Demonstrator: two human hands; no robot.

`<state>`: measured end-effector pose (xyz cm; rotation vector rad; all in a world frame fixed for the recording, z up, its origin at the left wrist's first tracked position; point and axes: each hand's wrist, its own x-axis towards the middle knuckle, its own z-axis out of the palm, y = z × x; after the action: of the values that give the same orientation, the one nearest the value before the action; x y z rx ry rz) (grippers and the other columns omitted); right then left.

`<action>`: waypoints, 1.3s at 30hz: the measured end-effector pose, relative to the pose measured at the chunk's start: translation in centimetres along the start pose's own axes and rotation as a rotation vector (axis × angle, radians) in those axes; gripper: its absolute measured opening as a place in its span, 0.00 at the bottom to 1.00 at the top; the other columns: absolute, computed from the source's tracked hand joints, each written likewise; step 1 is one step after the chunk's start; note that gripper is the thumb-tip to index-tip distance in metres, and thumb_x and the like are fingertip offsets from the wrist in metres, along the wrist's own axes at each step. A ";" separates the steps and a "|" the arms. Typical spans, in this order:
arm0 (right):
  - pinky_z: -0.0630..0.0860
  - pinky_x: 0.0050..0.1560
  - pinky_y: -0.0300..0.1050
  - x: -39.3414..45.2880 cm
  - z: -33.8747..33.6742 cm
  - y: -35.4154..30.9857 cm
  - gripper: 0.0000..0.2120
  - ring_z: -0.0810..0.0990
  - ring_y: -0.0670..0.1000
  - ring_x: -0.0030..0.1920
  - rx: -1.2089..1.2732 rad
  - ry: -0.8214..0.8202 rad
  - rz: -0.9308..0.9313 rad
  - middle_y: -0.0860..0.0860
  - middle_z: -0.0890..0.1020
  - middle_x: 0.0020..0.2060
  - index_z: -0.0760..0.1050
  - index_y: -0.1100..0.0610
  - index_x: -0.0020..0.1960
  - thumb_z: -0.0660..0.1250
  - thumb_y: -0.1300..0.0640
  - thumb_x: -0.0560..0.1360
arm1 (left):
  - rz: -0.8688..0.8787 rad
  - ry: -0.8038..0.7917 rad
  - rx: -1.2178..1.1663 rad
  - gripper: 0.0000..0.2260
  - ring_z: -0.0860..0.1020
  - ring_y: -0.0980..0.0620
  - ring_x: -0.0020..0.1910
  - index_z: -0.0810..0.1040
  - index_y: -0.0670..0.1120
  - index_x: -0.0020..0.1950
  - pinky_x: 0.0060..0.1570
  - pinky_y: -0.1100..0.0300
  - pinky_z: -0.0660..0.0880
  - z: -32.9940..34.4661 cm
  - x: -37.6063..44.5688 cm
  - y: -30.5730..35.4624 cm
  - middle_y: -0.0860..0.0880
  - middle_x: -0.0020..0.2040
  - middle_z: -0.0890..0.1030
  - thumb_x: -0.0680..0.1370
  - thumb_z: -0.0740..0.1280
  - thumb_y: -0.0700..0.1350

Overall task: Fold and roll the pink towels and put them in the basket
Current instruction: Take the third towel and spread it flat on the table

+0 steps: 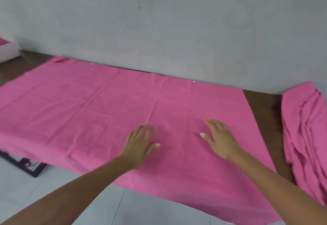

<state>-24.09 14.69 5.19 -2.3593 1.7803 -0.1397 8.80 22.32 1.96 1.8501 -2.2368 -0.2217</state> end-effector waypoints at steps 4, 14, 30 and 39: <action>0.54 0.79 0.51 0.4 3.6 -10.4 0.33 0.56 0.56 0.78 0.054 -0.001 -0.107 0.54 0.60 0.79 0.55 0.53 0.81 0.55 0.38 0.82 | -0.258 0.023 0.021 0.41 0.53 0.42 0.80 0.55 0.56 0.81 0.77 0.43 0.52 -2.3 -5.6 -9.8 0.46 0.81 0.55 0.73 0.34 0.74; 0.42 0.80 0.51 -1.2 10.1 -21.9 0.55 0.43 0.55 0.81 -0.052 -0.083 -0.084 0.51 0.48 0.82 0.48 0.47 0.82 0.17 0.25 0.64 | -0.346 -0.045 0.040 0.39 0.38 0.45 0.80 0.40 0.62 0.80 0.75 0.45 0.43 -3.9 -16.4 -21.0 0.51 0.82 0.39 0.71 0.32 0.75; 0.46 0.80 0.50 -4.0 8.8 -24.9 0.60 0.47 0.55 0.81 -0.086 -0.063 0.021 0.50 0.51 0.81 0.51 0.48 0.82 0.19 0.21 0.59 | -0.146 -0.091 0.051 0.43 0.45 0.41 0.81 0.47 0.57 0.82 0.78 0.44 0.49 -6.0 -17.4 -21.4 0.47 0.82 0.46 0.70 0.31 0.75; 0.52 0.78 0.50 -9.5 5.3 -16.2 0.52 0.54 0.53 0.78 -0.018 0.009 0.159 0.49 0.61 0.78 0.59 0.49 0.80 0.30 0.21 0.68 | 0.075 -0.118 0.029 0.36 0.64 0.40 0.74 0.66 0.51 0.77 0.71 0.43 0.63 -4.5 -8.3 -13.2 0.45 0.76 0.66 0.76 0.45 0.68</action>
<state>-10.44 28.59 3.56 -2.2198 1.9717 -0.1128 24.00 28.02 2.20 1.8070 -2.3952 -0.2944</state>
